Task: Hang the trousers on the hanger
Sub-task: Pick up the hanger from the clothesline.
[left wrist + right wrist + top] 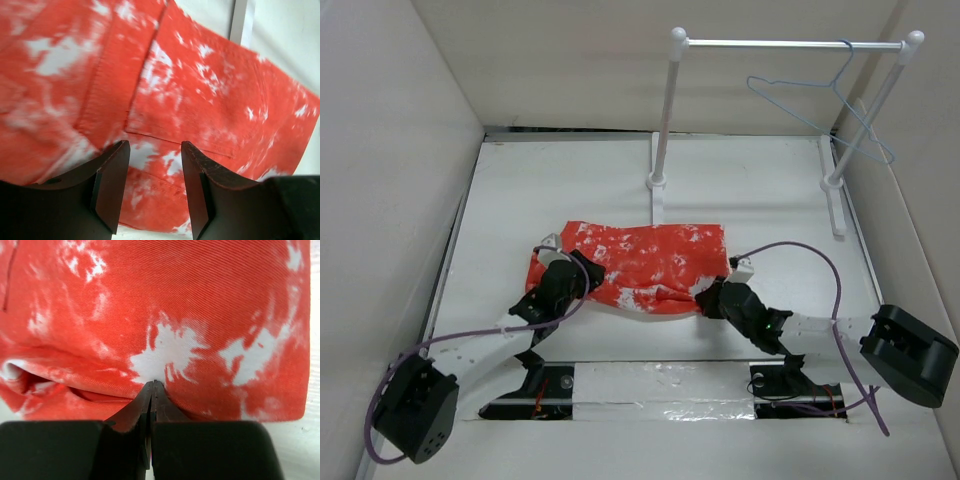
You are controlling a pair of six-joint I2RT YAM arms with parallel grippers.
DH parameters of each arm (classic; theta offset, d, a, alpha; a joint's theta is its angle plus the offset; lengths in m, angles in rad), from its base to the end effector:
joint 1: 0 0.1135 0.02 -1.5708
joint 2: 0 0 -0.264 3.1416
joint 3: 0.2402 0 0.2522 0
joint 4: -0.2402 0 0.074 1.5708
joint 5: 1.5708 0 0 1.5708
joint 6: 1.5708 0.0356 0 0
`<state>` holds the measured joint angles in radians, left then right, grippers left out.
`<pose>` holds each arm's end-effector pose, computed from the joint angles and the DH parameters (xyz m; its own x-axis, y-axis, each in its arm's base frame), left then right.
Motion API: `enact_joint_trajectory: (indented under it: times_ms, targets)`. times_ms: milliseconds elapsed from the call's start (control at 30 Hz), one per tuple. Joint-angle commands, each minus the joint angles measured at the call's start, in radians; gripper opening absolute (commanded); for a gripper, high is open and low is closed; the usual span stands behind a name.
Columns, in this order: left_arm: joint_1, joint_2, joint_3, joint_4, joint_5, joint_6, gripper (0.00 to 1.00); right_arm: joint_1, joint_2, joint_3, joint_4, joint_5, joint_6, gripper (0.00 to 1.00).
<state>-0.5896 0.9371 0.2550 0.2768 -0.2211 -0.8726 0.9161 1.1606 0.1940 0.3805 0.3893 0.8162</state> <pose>0.1636 -0.1000 0.1755 -0.4979 -0.5661 -0.6570 -0.0100 0.7613 -0.6484 0.1278 0.1443 0.1289 -0.6251 0.2926 -0.7236 -0.1254 0.8774 0.4632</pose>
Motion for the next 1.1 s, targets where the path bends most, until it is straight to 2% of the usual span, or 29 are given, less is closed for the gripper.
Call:
enact_joint_trajectory:
  times_ms: [0,100,200,267,367,467,500,633,667,767,800,900,967,1067]
  targets:
    - [0.053,-0.102,-0.062,-0.005,-0.047,-0.077,0.44,0.027,-0.013,-0.103,0.093,0.062,0.139,0.0]
    - [0.071,-0.214,-0.086,-0.059,-0.073,-0.088,0.44,0.041,-0.073,-0.134,0.084,0.071,0.161,0.0]
    - [0.062,-0.302,-0.045,-0.097,-0.051,-0.031,0.42,0.052,-0.197,-0.102,-0.017,0.068,0.115,0.0]
    - [0.025,-0.336,0.012,-0.116,-0.059,-0.002,0.39,0.061,-0.278,-0.029,-0.147,0.082,0.057,0.0]
    - [-0.032,-0.308,0.093,-0.114,-0.078,0.049,0.32,0.034,-0.418,0.05,-0.212,0.105,-0.073,0.0]
    - [-0.053,-0.223,0.133,-0.035,-0.038,0.073,0.3,-0.066,-0.441,0.122,-0.19,0.012,-0.172,0.0]
    - [-0.067,-0.195,0.141,-0.012,-0.026,0.076,0.3,-0.156,-0.424,0.139,-0.177,-0.018,-0.227,0.0]
    - [-0.203,-0.031,0.232,0.088,-0.064,0.115,0.29,-0.37,-0.248,0.22,-0.065,-0.211,-0.313,0.0]
    - [-0.298,0.035,0.256,0.111,-0.122,0.148,0.29,-0.406,-0.154,0.234,-0.043,-0.251,-0.319,0.0]
    - [-0.451,0.173,0.352,0.128,-0.225,0.193,0.3,-0.511,-0.008,0.295,0.038,-0.433,-0.333,0.0]
    - [-0.472,0.202,0.371,0.136,-0.23,0.213,0.3,-0.528,0.084,0.306,0.067,-0.458,-0.328,0.0]
    - [-0.493,0.317,0.4,0.191,-0.189,0.234,0.31,-0.589,0.215,0.338,0.155,-0.541,-0.316,0.0]
    - [-0.493,0.393,0.386,0.234,-0.169,0.23,0.31,-0.627,0.263,0.338,0.23,-0.547,-0.31,0.0]
    - [-0.493,0.491,0.36,0.257,-0.152,0.216,0.31,-0.669,0.353,0.364,0.255,-0.561,-0.299,0.0]
